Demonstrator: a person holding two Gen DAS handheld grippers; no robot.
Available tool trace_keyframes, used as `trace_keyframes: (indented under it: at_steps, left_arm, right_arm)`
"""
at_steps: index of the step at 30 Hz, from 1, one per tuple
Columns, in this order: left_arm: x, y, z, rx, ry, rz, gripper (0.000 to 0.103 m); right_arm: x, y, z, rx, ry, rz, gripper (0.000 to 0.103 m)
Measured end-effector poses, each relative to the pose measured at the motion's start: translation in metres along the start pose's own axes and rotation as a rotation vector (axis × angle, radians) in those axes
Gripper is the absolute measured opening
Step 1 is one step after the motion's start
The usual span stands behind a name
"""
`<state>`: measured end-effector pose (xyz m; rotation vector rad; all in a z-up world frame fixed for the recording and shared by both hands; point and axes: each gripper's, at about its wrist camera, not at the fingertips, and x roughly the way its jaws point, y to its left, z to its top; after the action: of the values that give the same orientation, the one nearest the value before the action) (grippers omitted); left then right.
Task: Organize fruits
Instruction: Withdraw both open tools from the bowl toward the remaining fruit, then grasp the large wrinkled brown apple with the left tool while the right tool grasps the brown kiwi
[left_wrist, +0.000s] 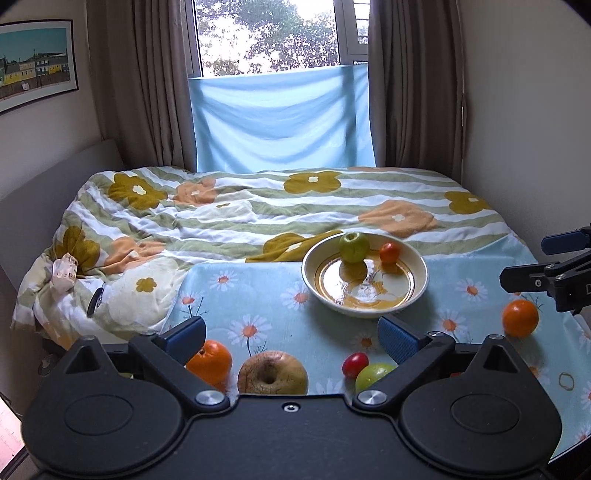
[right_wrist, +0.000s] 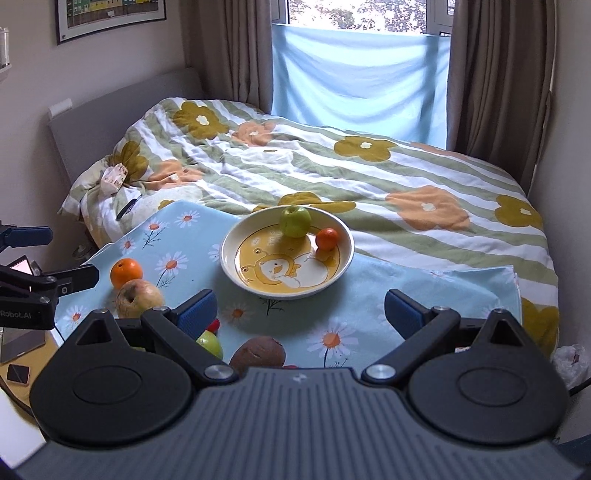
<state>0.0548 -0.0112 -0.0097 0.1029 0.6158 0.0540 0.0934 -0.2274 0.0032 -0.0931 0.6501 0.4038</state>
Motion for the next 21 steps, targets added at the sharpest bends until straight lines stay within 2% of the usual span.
trace_keyframes:
  at_steps: [10,21]
  left_arm:
    - [0.060,0.011,-0.044,0.028,0.068,0.011,0.101]
    - [0.111,0.020,-0.059,0.001,0.180,-0.033,0.098]
  right_arm:
    - [0.053,0.005,-0.040,-0.077,0.032,0.111,0.103]
    - [0.102,0.010,-0.069,-0.186,0.109,0.157,0.103]
